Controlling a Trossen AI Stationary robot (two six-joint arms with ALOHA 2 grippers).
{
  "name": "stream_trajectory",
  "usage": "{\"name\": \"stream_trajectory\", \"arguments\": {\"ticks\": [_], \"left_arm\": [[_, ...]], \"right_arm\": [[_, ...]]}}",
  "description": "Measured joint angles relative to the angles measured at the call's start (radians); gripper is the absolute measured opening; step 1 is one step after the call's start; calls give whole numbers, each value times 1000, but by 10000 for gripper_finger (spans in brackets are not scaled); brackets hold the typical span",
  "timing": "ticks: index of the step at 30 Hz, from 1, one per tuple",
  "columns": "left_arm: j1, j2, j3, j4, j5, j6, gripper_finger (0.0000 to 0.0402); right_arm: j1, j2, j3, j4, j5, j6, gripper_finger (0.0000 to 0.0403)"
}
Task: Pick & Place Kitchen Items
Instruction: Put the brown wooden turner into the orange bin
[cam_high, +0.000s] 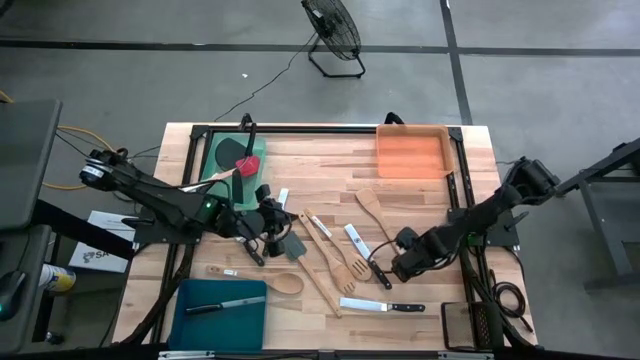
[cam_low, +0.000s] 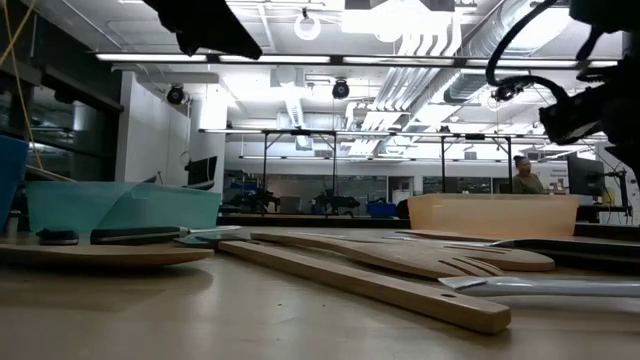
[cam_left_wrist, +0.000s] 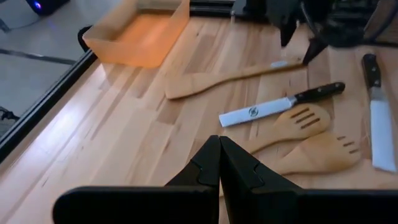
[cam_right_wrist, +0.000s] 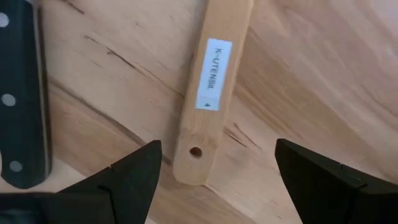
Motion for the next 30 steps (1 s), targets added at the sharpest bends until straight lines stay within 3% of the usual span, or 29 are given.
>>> {"name": "stream_trajectory", "arguments": {"ticks": [10,14,24,30], "left_arm": [[0,18,0,-4,-2,-17,1],[0,17,1,-1,-3,-17,1],[0,17,1,-1,-3,-21,1],[0,17,1,-1,-3,-21,1]], "right_arm": [[15,90,4,51,-9,8,294],[14,99,4,65,-10,32,250],[-2,100,2,65,-30,54,99],[2,93,0,63,-23,43,93]]}}
